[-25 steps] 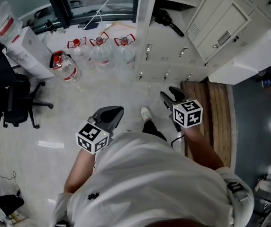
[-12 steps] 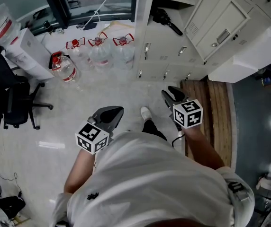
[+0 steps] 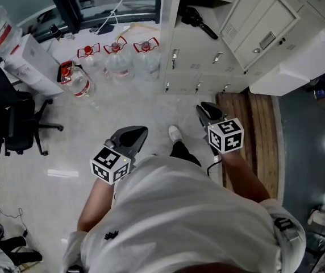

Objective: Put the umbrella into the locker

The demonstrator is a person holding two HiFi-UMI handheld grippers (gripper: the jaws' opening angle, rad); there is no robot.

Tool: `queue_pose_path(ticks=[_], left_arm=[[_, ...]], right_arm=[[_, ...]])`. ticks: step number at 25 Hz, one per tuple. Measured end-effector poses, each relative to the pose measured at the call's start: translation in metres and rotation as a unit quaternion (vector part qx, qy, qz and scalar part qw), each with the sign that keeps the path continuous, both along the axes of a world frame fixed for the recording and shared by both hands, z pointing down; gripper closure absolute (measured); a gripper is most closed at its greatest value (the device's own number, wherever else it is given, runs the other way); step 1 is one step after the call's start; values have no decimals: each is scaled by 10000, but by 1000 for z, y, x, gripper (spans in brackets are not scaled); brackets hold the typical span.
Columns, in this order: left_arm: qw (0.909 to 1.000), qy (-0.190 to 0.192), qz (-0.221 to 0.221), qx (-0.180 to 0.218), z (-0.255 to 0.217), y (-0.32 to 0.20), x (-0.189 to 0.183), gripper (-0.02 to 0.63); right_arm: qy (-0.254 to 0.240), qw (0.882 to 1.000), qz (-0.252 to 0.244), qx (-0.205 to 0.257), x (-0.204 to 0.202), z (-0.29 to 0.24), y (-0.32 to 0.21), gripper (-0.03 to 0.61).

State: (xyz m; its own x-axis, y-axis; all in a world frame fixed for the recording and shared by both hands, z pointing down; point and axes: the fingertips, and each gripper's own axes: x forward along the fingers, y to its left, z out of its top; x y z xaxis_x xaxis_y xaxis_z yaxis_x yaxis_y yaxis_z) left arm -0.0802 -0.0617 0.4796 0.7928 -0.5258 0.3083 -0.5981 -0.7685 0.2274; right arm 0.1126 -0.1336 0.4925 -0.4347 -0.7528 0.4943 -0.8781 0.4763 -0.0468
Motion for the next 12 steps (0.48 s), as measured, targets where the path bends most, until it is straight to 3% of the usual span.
queue_pose_path(ticks=[12], left_arm=[[10000, 14, -39, -45, 2, -18, 8, 558]], right_arm=[[-53, 10000, -39, -46, 6, 3, -19, 526]])
